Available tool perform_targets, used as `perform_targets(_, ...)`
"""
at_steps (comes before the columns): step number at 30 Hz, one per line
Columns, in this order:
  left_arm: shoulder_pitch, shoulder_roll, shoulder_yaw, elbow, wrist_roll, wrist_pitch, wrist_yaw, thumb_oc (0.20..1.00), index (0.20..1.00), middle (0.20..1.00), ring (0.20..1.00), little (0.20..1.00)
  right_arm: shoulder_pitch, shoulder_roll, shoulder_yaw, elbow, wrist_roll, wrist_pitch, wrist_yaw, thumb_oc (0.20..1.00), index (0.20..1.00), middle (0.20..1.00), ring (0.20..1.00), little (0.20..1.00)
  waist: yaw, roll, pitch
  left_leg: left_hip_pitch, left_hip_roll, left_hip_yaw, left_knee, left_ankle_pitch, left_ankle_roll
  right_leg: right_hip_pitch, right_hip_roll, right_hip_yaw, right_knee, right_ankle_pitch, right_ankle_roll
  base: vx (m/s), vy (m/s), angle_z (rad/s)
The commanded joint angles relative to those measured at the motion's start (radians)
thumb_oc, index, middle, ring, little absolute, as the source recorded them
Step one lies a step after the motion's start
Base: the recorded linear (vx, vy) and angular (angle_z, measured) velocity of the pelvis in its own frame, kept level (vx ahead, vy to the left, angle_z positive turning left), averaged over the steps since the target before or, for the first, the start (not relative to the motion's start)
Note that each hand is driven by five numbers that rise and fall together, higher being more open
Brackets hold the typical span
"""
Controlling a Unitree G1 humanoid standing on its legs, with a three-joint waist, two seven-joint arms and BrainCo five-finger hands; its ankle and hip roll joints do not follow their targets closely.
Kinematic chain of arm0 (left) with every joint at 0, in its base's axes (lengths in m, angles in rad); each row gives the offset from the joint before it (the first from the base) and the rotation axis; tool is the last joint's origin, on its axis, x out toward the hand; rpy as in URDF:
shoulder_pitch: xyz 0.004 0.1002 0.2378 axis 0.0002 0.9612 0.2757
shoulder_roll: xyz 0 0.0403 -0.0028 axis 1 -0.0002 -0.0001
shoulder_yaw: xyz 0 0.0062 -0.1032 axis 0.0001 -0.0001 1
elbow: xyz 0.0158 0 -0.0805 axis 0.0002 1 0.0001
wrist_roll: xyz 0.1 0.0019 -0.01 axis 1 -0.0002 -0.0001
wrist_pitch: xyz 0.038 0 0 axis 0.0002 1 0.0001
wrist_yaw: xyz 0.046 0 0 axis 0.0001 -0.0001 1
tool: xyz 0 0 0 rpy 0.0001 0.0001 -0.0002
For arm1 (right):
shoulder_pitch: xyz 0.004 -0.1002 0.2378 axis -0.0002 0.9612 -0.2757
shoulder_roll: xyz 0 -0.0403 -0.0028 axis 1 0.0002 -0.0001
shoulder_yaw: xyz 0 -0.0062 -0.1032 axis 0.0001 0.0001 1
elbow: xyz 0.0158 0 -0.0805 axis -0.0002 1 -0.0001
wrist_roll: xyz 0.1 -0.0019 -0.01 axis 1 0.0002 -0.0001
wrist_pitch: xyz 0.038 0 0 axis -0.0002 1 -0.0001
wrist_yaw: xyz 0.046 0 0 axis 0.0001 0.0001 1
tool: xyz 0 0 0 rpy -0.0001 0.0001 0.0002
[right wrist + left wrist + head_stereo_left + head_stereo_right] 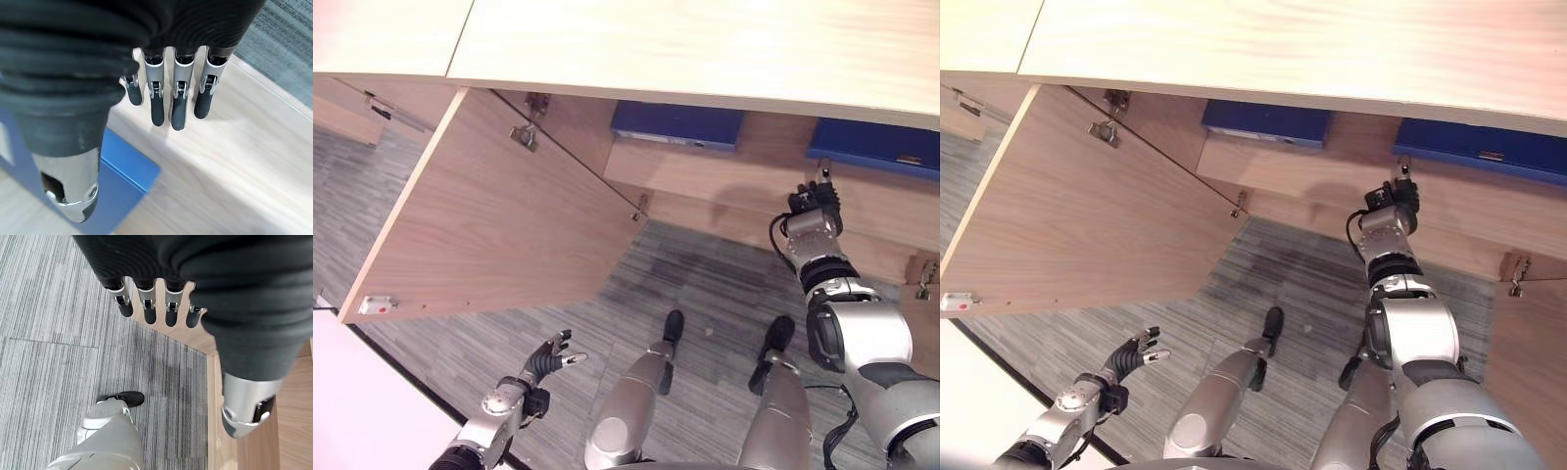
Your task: Put the empty folder in the office cabinet
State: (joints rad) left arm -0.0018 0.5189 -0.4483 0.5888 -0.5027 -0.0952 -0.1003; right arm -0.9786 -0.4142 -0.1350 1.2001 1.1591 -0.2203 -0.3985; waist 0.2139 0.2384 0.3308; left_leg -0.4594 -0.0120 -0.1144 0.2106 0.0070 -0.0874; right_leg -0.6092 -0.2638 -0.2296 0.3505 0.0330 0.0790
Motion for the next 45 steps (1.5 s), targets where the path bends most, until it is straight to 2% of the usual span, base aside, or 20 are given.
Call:
perform_targets(1, 0.0, 0.063, 0.041, 0.025, -0.016, -0.033, -0.005, 1.0, 1.0, 1.0, 1.0, 1.0, -0.006, -0.036, -0.005, 0.007, 0.048, -0.044, 0.037, 1.0, 1.0, 1.0, 1.0, 1.0, 0.022, -0.003, 0.014, -0.016, 0.016, 0.02, -0.099, 0.027, -0.018, 0.111, -0.008, 0.041, 0.11, -0.194, 0.089, 0.0, 0.0, 0.0)
perform_targets(5, 0.016, 0.067, 0.061, 0.062, -0.011, -0.03, -0.033, 1.0, 1.0, 1.0, 1.0, 1.0, 0.019, -0.146, -0.016, 0.075, 0.05, -0.001, 0.08, 1.0, 1.0, 1.0, 1.0, 1.0, 0.015, -0.016, 0.003, -0.005, 0.021, 0.027, -0.117, 0.037, -0.023, 0.133, -0.007, 0.038, 0.067, -0.178, 0.091, 0.0, 0.005, -0.03)
perform_targets(8, 0.023, 0.064, 0.069, 0.061, -0.007, -0.03, -0.05, 1.0, 1.0, 1.0, 1.0, 1.0, 0.054, -0.194, -0.018, 0.124, 0.024, 0.023, 0.116, 1.0, 1.0, 1.0, 1.0, 1.0, 0.019, -0.014, -0.005, 0.005, 0.021, 0.024, -0.126, 0.042, -0.024, 0.151, -0.011, 0.033, 0.054, -0.174, 0.094, 0.0, 0.004, -0.02)
perform_targets(9, 0.025, 0.064, 0.077, 0.062, -0.002, -0.029, -0.057, 1.0, 1.0, 1.0, 1.0, 1.0, 0.078, -0.209, -0.009, 0.126, -0.017, 0.027, 0.122, 0.407, 0.407, 0.407, 0.407, 0.407, 0.019, -0.016, -0.007, 0.009, 0.021, 0.024, -0.127, 0.043, -0.024, 0.159, -0.012, 0.032, 0.049, -0.173, 0.095, 0.0, 0.0, 0.0)
perform_targets(10, 0.024, 0.062, 0.085, 0.064, 0.001, -0.031, -0.06, 1.0, 1.0, 1.0, 1.0, 1.0, 0.1, -0.215, -0.012, 0.122, -0.044, 0.025, 0.126, 0.2, 0.2, 0.2, 0.2, 0.2, 0.019, -0.017, -0.007, 0.011, 0.02, 0.022, -0.127, 0.044, -0.024, 0.164, -0.012, 0.032, 0.044, -0.171, 0.095, 0.0, 0.0, 0.0)
perform_targets(11, 0.025, 0.062, 0.084, 0.064, 0.002, -0.032, -0.061, 1.0, 1.0, 1.0, 1.0, 1.0, 0.104, -0.214, -0.014, 0.119, -0.046, 0.025, 0.125, 0.2, 0.2, 0.2, 0.2, 0.2, 0.019, -0.016, -0.008, 0.012, 0.021, 0.021, -0.127, 0.044, -0.024, 0.166, -0.012, 0.03, 0.043, -0.171, 0.095, 0.0, 0.0, 0.0)
perform_targets(14, 0.021, 0.05, 0.106, 0.083, 0.022, -0.042, -0.07, 1.0, 1.0, 1.0, 1.0, 1.0, 0.182, -0.229, 0.014, 0.1, -0.213, 0.04, 0.129, 0.2, 0.2, 0.2, 0.2, 0.2, 0.016, -0.025, -0.006, 0.014, 0.022, 0.019, -0.121, 0.043, -0.025, 0.18, -0.014, 0.026, 0.033, -0.165, 0.096, 0.0, 0.0, 0.0)
perform_targets(15, 0.022, 0.05, 0.106, 0.084, 0.022, -0.043, -0.07, 1.0, 1.0, 1.0, 1.0, 1.0, 0.184, -0.229, 0.013, 0.097, -0.216, 0.04, 0.127, 0.2, 0.2, 0.2, 0.2, 0.2, 0.015, -0.024, -0.007, 0.014, 0.022, 0.018, -0.12, 0.043, -0.025, 0.181, -0.014, 0.025, 0.033, -0.165, 0.096, 0.0, 0.0, 0.0)
perform_targets(16, 0.022, 0.04, 0.12, 0.107, 0.041, -0.05, -0.075, 1.0, 1.0, 1.0, 1.0, 1.0, 0.233, -0.258, 0.097, 0.071, -0.47, 0.067, 0.106, 0.2, 0.2, 0.2, 0.2, 0.2, 0.014, -0.039, -0.008, 0.014, 0.024, 0.016, -0.115, 0.044, -0.025, 0.193, -0.01, 0.022, 0.024, -0.157, 0.095, 0.0, 0.0, 0.0)
perform_targets(17, 0.027, 0.039, 0.124, 0.111, 0.046, -0.054, -0.076, 1.0, 1.0, 1.0, 1.0, 1.0, 0.249, -0.267, 0.123, 0.058, -0.544, 0.072, 0.095, 0.2, 0.2, 0.2, 0.2, 0.2, 0.013, -0.044, -0.008, 0.014, 0.024, 0.014, -0.113, 0.044, -0.024, 0.198, -0.009, 0.019, 0.019, -0.154, 0.095, 0.0, 0.0, 0.0)
perform_targets(18, 0.031, 0.037, 0.127, 0.113, 0.053, -0.056, -0.079, 1.0, 1.0, 1.0, 1.0, 1.0, 0.263, -0.277, 0.15, 0.041, -0.616, 0.08, 0.091, 0.2, 0.2, 0.2, 0.2, 0.2, 0.012, -0.048, -0.008, 0.015, 0.026, 0.011, -0.111, 0.045, -0.024, 0.201, -0.008, 0.017, 0.016, -0.15, 0.095, 0.0, -0.01, 0.04)
perform_targets(19, 0.031, 0.037, 0.128, 0.113, 0.053, -0.057, -0.079, 1.0, 1.0, 1.0, 1.0, 1.0, 0.263, -0.277, 0.15, 0.04, -0.617, 0.08, 0.09, 0.2, 0.2, 0.2, 0.2, 0.2, 0.011, -0.047, -0.008, 0.015, 0.026, 0.011, -0.111, 0.045, -0.024, 0.202, -0.008, 0.016, 0.016, -0.15, 0.095, 0.0, 0.001, 0.1)
perform_targets(23, 0.046, 0.023, 0.141, 0.13, 0.077, -0.067, -0.087, 1.0, 1.0, 1.0, 1.0, 1.0, 0.31, -0.313, 0.207, -0.063, -0.802, 0.068, 0.065, 0.2, 0.2, 0.2, 0.2, 0.2, 0.001, -0.074, -0.009, 0.014, 0.031, 0.006, -0.104, 0.045, -0.024, 0.212, 0.0, 0.01, 0.005, -0.142, 0.093, 0.01, -0.001, 0.04)
perform_targets(28, 0.058, 0.012, 0.156, 0.133, 0.076, -0.073, -0.091, 1.0, 1.0, 1.0, 1.0, 1.0, 0.335, -0.351, 0.23, -0.155, -0.906, 0.056, 0.046, 0.2, 0.2, 0.2, 0.2, 0.2, -0.007, -0.088, -0.006, 0.014, 0.035, 0.001, -0.098, 0.043, -0.024, 0.214, 0.004, 0.013, 0.003, -0.141, 0.092, 0.0, 0.0, 0.0)
perform_targets(35, 0.074, 0.003, 0.168, 0.15, 0.082, -0.08, -0.099, 1.0, 1.0, 1.0, 1.0, 1.0, 0.288, -0.442, 0.328, -0.18, -1.148, 0.099, 0.004, 0.2, 0.2, 0.2, 0.2, 0.2, -0.012, -0.097, -0.006, 0.007, 0.04, 0.003, -0.092, 0.044, -0.025, 0.206, 0.014, 0.023, 0.007, -0.144, 0.085, 0.0, 0.0, 0.0)
perform_targets(42, 0.088, 0.015, 0.16, 0.132, 0.071, -0.088, -0.106, 1.0, 1.0, 1.0, 1.0, 1.0, 0.216, -0.484, 0.388, -0.124, -1.174, 0.113, 0.011, 0.2, 0.2, 0.2, 0.2, 0.2, -0.004, -0.089, -0.002, 0.005, 0.042, 0.0, -0.089, 0.048, -0.029, 0.2, 0.019, 0.026, 0.018, -0.149, 0.082, 0.0, 0.0, 0.0)
perform_targets(45, 0.09, 0.025, 0.137, 0.119, 0.06, -0.086, -0.115, 1.0, 1.0, 1.0, 1.0, 1.0, 0.143, -0.507, 0.456, -0.054, -1.171, 0.12, 0.039, 0.2, 0.2, 0.2, 0.2, 0.2, 0.007, -0.071, 0.007, 0.001, 0.042, -0.002, -0.088, 0.054, -0.032, 0.192, 0.018, 0.027, 0.025, -0.151, 0.082, -0.01, -0.003, -0.01)
